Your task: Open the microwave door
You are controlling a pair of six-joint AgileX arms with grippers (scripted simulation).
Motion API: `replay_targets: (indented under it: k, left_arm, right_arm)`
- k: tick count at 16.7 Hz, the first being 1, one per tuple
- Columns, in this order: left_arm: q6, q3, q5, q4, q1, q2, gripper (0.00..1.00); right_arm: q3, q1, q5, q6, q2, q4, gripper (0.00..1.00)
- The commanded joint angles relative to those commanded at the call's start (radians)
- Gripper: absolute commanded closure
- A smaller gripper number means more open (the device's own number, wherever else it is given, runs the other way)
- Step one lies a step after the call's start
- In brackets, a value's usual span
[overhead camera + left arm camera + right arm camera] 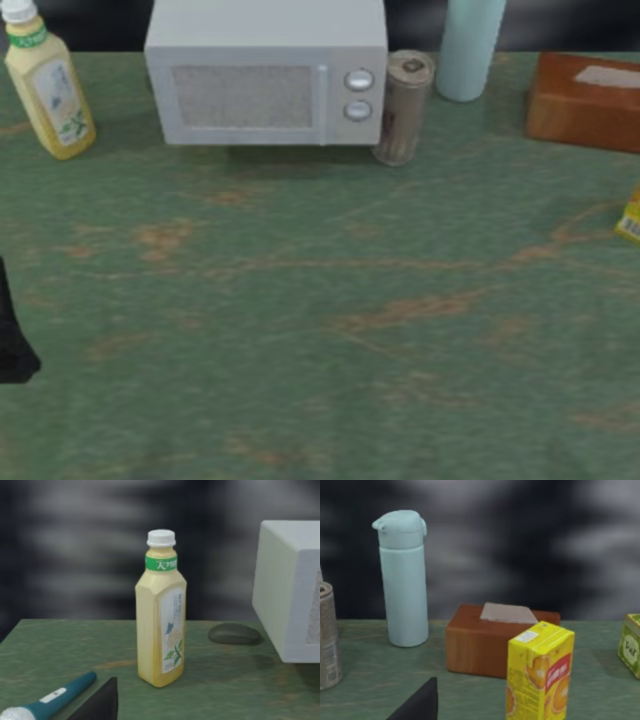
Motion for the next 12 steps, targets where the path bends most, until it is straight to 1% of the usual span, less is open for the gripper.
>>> replay_targets:
  k: [3, 6, 9, 12]
  left_arm:
    - [0.000, 0.009, 0.000, -0.009, -0.004, 0.009, 0.00]
    - [-0.004, 0.095, 0.002, -0.094, -0.038, 0.097, 0.00]
    - [-0.017, 0.280, 0.002, -0.253, -0.104, 0.285, 0.00]
    - [-0.044, 0.557, -0.001, -0.454, -0.189, 0.555, 0.00]
  right_arm:
    - [0.000, 0.000, 0.000, 0.000, 0.000, 0.000, 0.00]
    - [0.000, 0.000, 0.000, 0.000, 0.000, 0.000, 0.00]
    - [0.000, 0.000, 0.000, 0.000, 0.000, 0.000, 0.00]
    - [0.000, 0.000, 0.000, 0.000, 0.000, 0.000, 0.00]
